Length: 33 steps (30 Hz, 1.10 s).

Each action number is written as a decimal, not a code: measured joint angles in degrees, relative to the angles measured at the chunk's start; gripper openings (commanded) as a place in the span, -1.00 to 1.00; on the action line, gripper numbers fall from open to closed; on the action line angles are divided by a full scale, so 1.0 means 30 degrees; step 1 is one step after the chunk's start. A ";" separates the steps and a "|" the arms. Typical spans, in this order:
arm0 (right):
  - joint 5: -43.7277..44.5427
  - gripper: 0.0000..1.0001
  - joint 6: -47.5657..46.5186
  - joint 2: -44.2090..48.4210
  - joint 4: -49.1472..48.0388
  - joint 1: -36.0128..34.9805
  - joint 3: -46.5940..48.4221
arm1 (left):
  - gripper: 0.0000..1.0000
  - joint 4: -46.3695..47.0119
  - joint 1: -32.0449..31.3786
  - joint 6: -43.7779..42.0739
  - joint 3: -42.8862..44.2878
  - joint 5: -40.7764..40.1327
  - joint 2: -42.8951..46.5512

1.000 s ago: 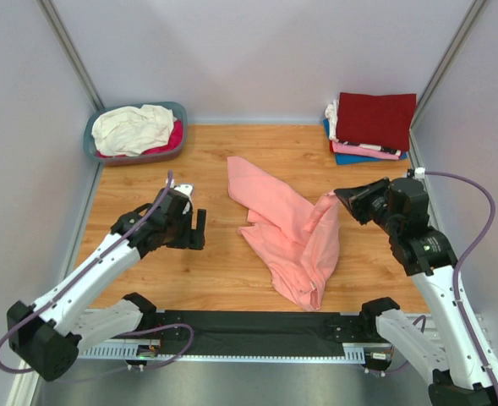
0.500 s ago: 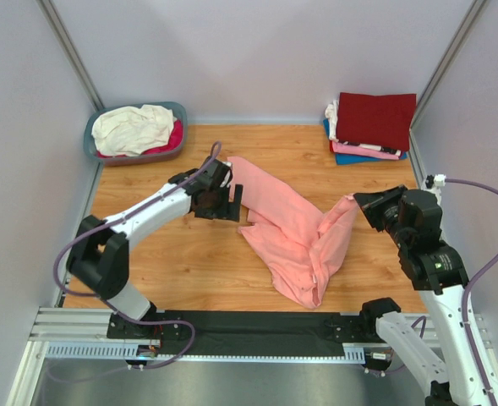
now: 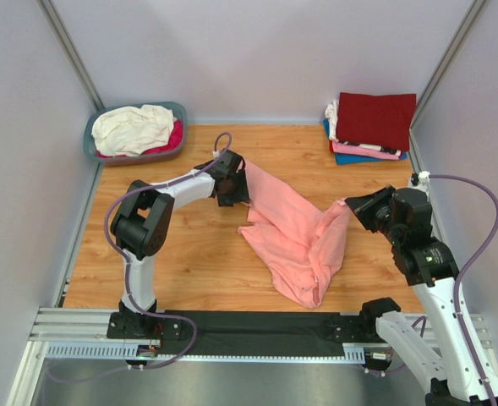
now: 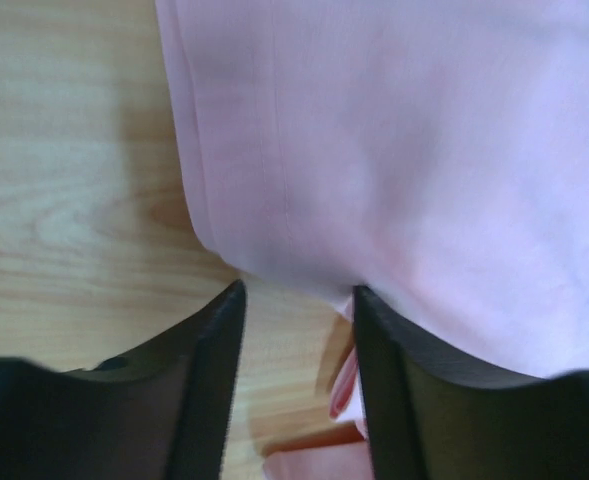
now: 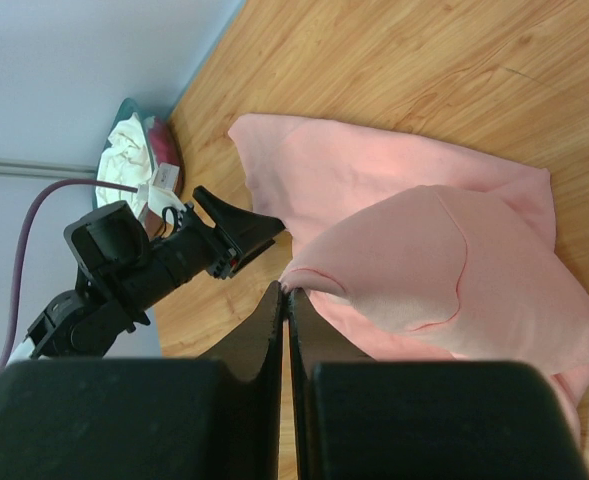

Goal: Fold and stack the t-shirts
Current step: Flatten the tshirt out

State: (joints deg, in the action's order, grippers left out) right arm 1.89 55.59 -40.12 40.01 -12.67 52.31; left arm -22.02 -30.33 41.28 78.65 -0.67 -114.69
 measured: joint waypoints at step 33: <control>0.0648 -0.99 -0.1144 0.0991 0.3774 0.0029 0.2761 | -1.00 -1.5067 0.1989 -0.9238 1.6932 0.1559 0.2361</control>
State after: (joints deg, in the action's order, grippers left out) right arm 3.84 52.16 -37.15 51.33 -12.58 60.60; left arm -67.22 -24.36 13.56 129.45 4.01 -107.61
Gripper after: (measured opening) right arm 0.008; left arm 0.008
